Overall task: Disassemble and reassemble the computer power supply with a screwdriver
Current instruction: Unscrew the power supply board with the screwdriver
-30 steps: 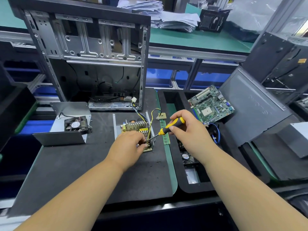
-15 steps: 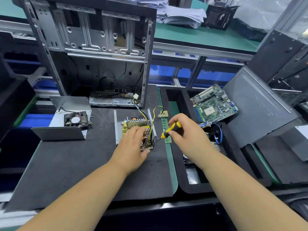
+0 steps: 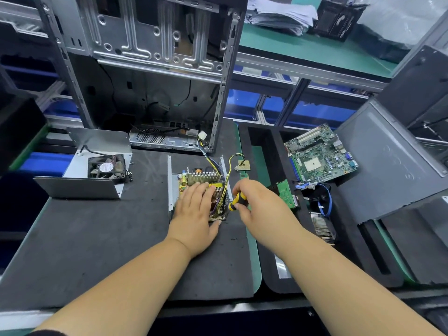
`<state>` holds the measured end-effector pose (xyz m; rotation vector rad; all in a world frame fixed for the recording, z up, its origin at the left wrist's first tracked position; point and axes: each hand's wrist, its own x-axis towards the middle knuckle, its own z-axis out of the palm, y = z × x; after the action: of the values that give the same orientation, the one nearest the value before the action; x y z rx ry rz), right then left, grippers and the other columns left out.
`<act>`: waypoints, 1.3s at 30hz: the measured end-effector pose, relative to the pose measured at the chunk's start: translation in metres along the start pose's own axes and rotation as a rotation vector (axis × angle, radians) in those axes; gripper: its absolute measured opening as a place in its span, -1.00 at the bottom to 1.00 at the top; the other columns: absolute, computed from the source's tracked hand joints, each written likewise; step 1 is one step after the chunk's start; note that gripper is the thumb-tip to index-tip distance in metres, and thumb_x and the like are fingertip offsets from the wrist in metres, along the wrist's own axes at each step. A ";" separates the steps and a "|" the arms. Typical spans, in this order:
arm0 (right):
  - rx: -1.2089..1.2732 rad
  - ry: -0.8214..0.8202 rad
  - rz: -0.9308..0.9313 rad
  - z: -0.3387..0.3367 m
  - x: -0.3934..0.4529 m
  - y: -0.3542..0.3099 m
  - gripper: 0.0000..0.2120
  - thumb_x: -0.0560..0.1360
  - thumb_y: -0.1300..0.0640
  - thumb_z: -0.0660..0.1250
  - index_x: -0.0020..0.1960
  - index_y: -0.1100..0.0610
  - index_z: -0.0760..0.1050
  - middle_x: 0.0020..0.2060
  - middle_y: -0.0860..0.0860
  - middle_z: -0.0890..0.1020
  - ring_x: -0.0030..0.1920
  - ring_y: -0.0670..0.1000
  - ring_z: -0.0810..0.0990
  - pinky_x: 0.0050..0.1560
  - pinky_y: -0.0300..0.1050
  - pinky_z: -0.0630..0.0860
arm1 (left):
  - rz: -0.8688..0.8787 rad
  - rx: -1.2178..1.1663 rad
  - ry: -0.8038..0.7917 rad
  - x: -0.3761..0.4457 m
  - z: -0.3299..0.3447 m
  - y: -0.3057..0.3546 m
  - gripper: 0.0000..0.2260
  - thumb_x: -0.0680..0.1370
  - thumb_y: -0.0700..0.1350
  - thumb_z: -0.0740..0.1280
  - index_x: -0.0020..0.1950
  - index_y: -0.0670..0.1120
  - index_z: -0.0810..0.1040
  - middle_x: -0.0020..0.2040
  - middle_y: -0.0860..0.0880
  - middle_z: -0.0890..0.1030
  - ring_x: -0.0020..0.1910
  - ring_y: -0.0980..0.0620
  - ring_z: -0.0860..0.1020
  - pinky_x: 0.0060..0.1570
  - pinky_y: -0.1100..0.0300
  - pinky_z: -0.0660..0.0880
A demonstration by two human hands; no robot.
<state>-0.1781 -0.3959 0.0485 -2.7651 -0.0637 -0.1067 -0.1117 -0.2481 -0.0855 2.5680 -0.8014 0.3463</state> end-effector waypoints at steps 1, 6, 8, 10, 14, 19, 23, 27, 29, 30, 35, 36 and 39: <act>-0.004 -0.002 0.002 0.000 0.001 0.000 -0.82 0.56 0.20 0.29 0.14 0.07 0.40 0.03 -0.02 0.51 -0.06 0.12 0.51 -0.07 0.06 0.49 | -0.004 0.001 0.010 0.000 0.002 0.000 -0.24 0.37 0.08 0.50 0.47 -0.20 0.36 0.43 -0.17 0.41 0.45 -0.16 0.25 0.49 -0.09 0.13; -0.012 -0.003 0.006 0.002 0.004 0.002 -0.83 0.56 0.19 0.29 0.13 0.07 0.40 0.03 -0.02 0.51 -0.07 0.12 0.52 -0.08 0.07 0.50 | -0.033 0.032 0.045 0.000 0.011 0.001 -0.22 0.34 0.13 0.49 0.46 -0.18 0.38 0.41 -0.16 0.42 0.44 -0.16 0.26 0.43 -0.09 0.13; -0.018 -0.004 0.004 0.003 0.004 0.003 -0.82 0.56 0.19 0.29 0.13 0.06 0.40 0.02 -0.03 0.51 -0.08 0.12 0.51 -0.10 0.05 0.49 | -0.039 0.045 0.055 0.001 0.013 0.001 -0.22 0.33 0.14 0.50 0.46 -0.17 0.37 0.39 -0.16 0.43 0.43 -0.17 0.27 0.42 -0.12 0.20; -0.021 -0.008 0.000 0.004 0.003 0.004 -0.82 0.56 0.20 0.30 0.13 0.06 0.40 0.02 -0.03 0.51 -0.09 0.12 0.51 -0.12 0.03 0.48 | -0.040 0.049 0.065 0.001 0.014 0.001 -0.22 0.32 0.13 0.51 0.44 -0.17 0.39 0.38 -0.16 0.45 0.41 -0.17 0.28 0.40 -0.15 0.29; -0.030 -0.015 -0.012 0.006 0.004 0.006 -0.83 0.55 0.22 0.29 0.12 0.09 0.41 0.01 -0.01 0.52 -0.07 0.13 0.51 -0.10 0.00 0.44 | -0.037 0.062 0.099 0.002 0.017 0.001 -0.23 0.31 0.13 0.53 0.42 -0.17 0.43 0.36 -0.17 0.47 0.39 -0.17 0.29 0.38 -0.11 0.24; -0.122 -0.046 -0.102 0.004 0.006 0.005 -0.84 0.54 0.29 0.29 0.11 0.19 0.45 -0.02 0.07 0.53 -0.11 0.16 0.47 -0.18 -0.11 0.19 | -0.029 0.072 0.141 0.004 0.019 0.001 -0.25 0.28 0.11 0.55 0.37 -0.20 0.47 0.32 -0.19 0.51 0.37 -0.17 0.30 0.36 -0.08 0.20; -0.183 -0.078 -0.142 0.003 0.009 0.002 -0.87 0.54 0.31 0.26 0.09 0.22 0.46 -0.03 0.10 0.53 -0.15 0.17 0.45 -0.21 -0.13 0.08 | -0.026 0.059 0.140 0.003 0.019 0.000 -0.24 0.29 0.11 0.55 0.39 -0.18 0.44 0.33 -0.18 0.50 0.37 -0.16 0.29 0.36 -0.08 0.19; -0.177 -0.091 -0.115 0.002 0.009 0.001 -0.86 0.57 0.28 0.24 0.11 0.19 0.45 -0.01 0.07 0.52 -0.12 0.16 0.45 -0.20 -0.12 0.10 | -0.034 0.044 0.119 0.003 0.018 0.000 -0.24 0.29 0.12 0.54 0.40 -0.16 0.42 0.33 -0.16 0.49 0.37 -0.15 0.29 0.36 -0.07 0.19; -0.188 -0.103 -0.100 0.000 0.010 0.001 -0.85 0.57 0.25 0.24 0.13 0.16 0.45 0.02 0.06 0.53 -0.10 0.16 0.47 -0.18 -0.11 0.18 | -0.039 0.045 0.113 0.004 0.018 0.001 -0.24 0.28 0.12 0.54 0.39 -0.16 0.43 0.33 -0.16 0.50 0.37 -0.14 0.29 0.36 -0.06 0.19; -0.199 -0.111 -0.086 -0.001 0.011 0.000 -0.86 0.58 0.22 0.25 0.14 0.15 0.44 0.03 0.05 0.53 -0.09 0.15 0.48 -0.17 -0.08 0.24 | -0.042 0.047 0.110 0.004 0.018 0.001 -0.25 0.28 0.12 0.54 0.39 -0.16 0.45 0.33 -0.15 0.50 0.37 -0.15 0.30 0.36 -0.06 0.19; -0.449 -0.167 0.009 0.000 0.027 -0.003 -0.74 0.58 -0.07 0.26 -0.10 0.08 0.28 -0.28 -0.03 0.35 -0.24 0.09 0.39 -0.28 -0.10 0.23 | -0.059 0.054 0.068 0.004 0.015 0.003 -0.26 0.28 0.11 0.55 0.38 -0.17 0.49 0.32 -0.15 0.51 0.35 -0.22 0.46 0.35 -0.13 0.35; -0.516 -0.177 0.042 0.001 0.030 -0.002 -0.71 0.60 -0.10 0.22 -0.14 0.07 0.27 -0.34 -0.04 0.29 -0.27 0.09 0.38 -0.32 -0.11 0.23 | -0.063 0.048 0.057 0.004 0.014 0.003 -0.27 0.29 0.11 0.55 0.38 -0.17 0.49 0.32 -0.15 0.51 0.35 -0.23 0.46 0.33 -0.15 0.39; -0.618 -0.157 0.152 0.004 0.035 -0.001 -0.61 0.63 -0.10 0.12 -0.29 0.10 0.25 -0.41 -0.04 0.29 -0.39 0.05 0.34 -0.42 -0.17 0.15 | -0.061 0.046 0.048 0.005 0.013 0.003 -0.27 0.28 0.10 0.55 0.38 -0.17 0.49 0.32 -0.16 0.51 0.35 -0.23 0.46 0.30 -0.17 0.42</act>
<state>-0.1432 -0.3924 0.0483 -3.3758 0.1666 0.1597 -0.1083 -0.2583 -0.0940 2.6107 -0.7037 0.4100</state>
